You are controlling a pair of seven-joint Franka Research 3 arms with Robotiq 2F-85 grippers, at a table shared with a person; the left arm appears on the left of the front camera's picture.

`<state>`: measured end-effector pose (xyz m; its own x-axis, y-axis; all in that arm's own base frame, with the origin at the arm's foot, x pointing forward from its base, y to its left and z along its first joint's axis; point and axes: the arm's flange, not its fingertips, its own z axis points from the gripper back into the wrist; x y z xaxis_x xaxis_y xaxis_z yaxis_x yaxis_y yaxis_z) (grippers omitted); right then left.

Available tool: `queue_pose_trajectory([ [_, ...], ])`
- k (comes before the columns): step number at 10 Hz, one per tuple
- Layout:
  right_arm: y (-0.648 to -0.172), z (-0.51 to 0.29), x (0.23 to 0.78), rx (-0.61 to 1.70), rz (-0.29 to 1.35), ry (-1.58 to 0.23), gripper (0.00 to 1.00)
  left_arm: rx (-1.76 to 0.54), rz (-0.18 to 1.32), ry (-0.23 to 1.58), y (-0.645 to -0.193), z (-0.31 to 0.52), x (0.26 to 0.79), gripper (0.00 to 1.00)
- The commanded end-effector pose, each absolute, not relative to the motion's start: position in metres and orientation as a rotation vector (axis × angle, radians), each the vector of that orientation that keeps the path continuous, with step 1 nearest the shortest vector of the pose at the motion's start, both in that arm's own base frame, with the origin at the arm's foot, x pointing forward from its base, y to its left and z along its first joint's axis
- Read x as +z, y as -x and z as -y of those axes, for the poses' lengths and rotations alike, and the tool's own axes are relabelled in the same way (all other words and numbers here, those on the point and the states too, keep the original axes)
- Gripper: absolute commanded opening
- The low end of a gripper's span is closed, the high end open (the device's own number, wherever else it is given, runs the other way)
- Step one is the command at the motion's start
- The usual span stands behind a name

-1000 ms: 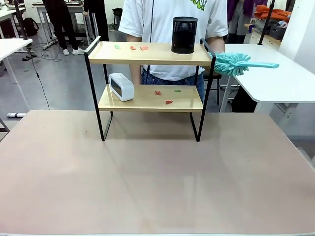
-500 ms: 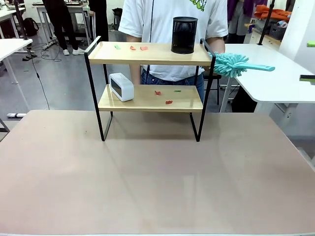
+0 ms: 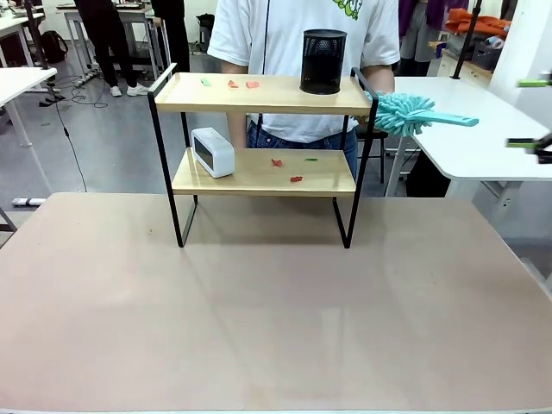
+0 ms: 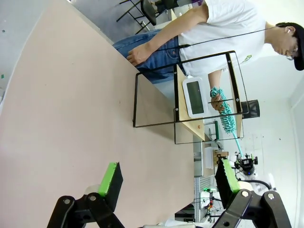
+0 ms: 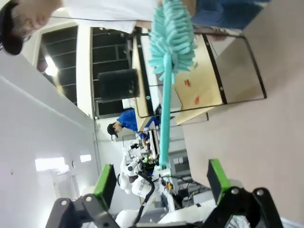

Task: Clean the shelf.
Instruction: Pick up the Duster from the human.

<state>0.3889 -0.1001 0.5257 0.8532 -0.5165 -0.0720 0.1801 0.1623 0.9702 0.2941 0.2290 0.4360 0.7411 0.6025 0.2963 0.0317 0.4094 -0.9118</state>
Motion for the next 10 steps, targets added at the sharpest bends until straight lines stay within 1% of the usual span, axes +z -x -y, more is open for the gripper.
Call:
queue_pose_trajectory([
  [1,-0.455,0.086,0.538,-0.562,0.105,-1.270,1.00,0.370,0.694,1.113,-0.294,-0.229,0.436,1.00],
  [4,-0.499,0.056,0.524,-0.564,-0.055,-1.230,1.00,0.370,0.694,1.113,-0.294,-0.229,0.436,1.00],
  [6,-0.508,0.050,0.518,-0.577,-0.078,-1.229,1.00,0.370,0.694,1.113,-0.294,-0.229,0.436,1.00],
  [10,-0.510,0.047,0.513,-0.560,-0.081,-1.224,1.00,0.370,0.694,1.113,-0.294,-0.229,0.436,1.00],
])
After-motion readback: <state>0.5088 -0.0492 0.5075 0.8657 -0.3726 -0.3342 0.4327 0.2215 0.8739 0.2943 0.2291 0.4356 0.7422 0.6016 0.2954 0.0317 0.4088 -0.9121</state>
